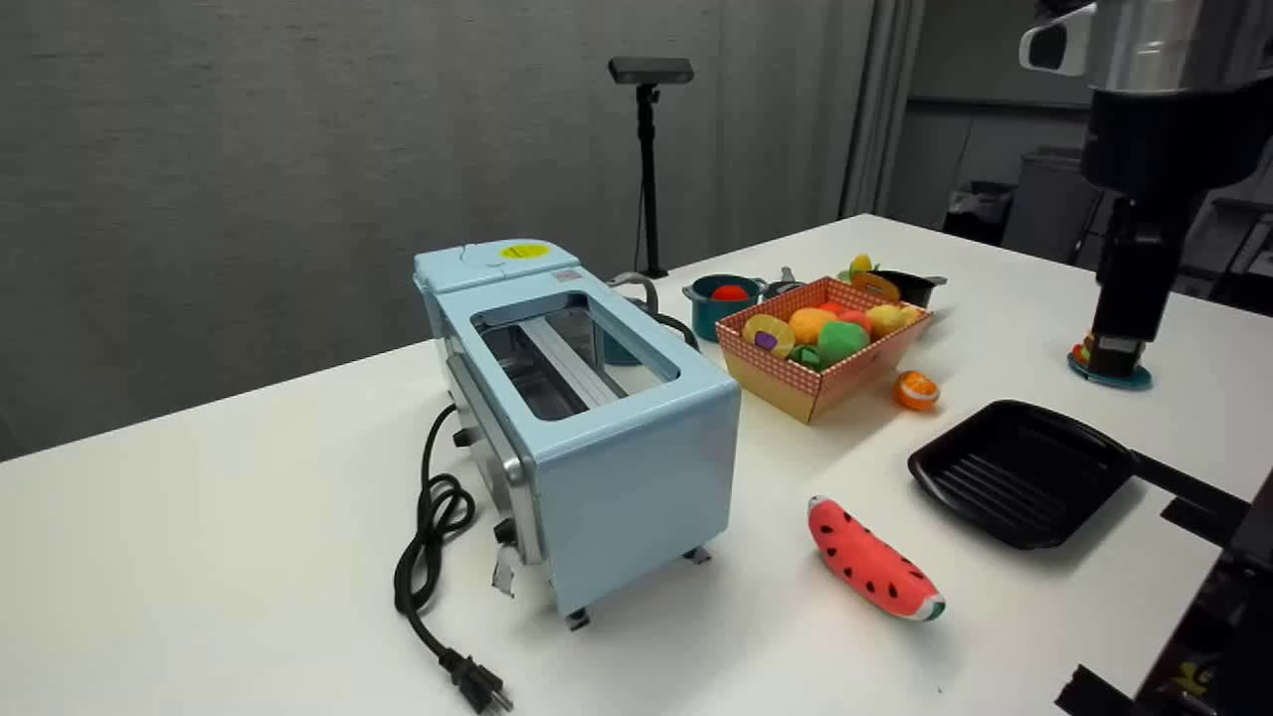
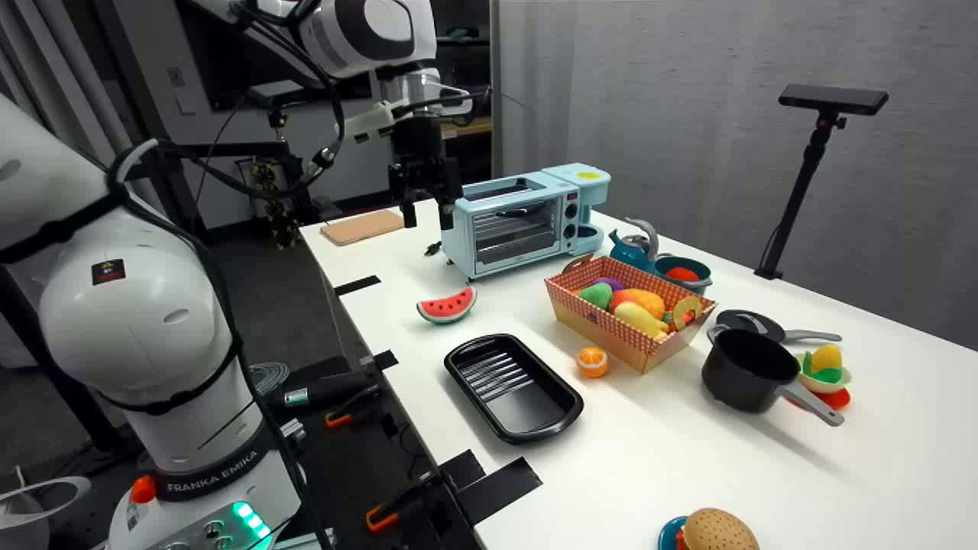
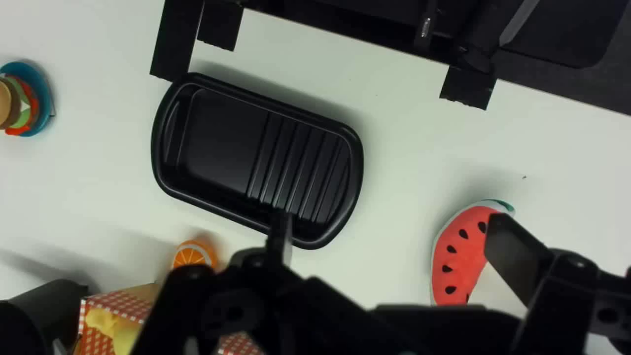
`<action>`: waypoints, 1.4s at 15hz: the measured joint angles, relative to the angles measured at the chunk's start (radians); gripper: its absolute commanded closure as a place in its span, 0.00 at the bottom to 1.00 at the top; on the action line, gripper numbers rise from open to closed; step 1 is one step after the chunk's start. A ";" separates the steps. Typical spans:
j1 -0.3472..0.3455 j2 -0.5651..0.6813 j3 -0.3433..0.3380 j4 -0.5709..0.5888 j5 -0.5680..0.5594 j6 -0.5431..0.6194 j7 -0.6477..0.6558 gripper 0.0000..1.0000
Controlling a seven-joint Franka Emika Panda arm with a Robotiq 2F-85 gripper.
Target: Remove the green plush toy from the box
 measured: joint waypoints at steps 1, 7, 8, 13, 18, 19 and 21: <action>0.000 0.002 0.001 0.000 0.000 0.000 0.000 0.00; 0.000 0.002 0.000 0.000 0.000 0.000 0.000 0.00; 0.000 0.002 0.000 0.000 0.000 0.000 0.000 0.00; 0.003 0.004 -0.007 0.000 0.000 0.000 0.000 0.00; 0.003 0.005 -0.014 0.000 0.000 0.000 0.000 0.00; 0.003 0.005 -0.014 0.000 0.000 0.000 0.000 0.00; 0.003 0.005 -0.014 0.000 0.000 0.000 0.000 0.00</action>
